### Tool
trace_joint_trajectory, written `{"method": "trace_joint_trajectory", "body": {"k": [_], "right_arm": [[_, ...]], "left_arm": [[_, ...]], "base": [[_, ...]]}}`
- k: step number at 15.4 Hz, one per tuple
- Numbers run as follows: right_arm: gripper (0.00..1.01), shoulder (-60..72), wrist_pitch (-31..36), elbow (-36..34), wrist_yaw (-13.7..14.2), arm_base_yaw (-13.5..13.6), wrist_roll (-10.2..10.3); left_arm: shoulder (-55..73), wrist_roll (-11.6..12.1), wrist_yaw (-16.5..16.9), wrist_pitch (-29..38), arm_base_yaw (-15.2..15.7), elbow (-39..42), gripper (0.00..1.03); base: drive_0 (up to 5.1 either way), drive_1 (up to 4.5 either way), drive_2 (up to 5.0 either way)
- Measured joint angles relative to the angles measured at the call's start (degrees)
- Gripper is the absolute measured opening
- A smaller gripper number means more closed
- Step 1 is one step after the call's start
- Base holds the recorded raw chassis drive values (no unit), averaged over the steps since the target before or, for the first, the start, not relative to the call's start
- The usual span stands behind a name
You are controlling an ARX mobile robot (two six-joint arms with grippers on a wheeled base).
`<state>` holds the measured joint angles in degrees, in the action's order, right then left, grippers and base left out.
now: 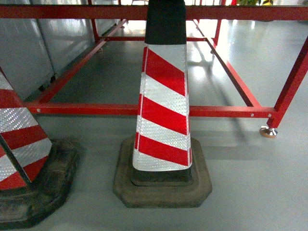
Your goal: Sort blue parts and orange caps into right shelf containers
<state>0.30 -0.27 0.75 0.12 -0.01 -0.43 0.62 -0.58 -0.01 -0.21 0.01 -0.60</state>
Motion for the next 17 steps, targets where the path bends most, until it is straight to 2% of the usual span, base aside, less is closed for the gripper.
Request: {"method": "trace_joint_trajectory", "body": {"k": [17], "right_arm": [[0.98,0.0,-0.1,0.0,0.0,0.0,0.0]], "left_arm": [[0.0,0.0,0.0,-0.1,0.0,0.0,0.98]], "base": [[0.0,0.04,0.0]]}}
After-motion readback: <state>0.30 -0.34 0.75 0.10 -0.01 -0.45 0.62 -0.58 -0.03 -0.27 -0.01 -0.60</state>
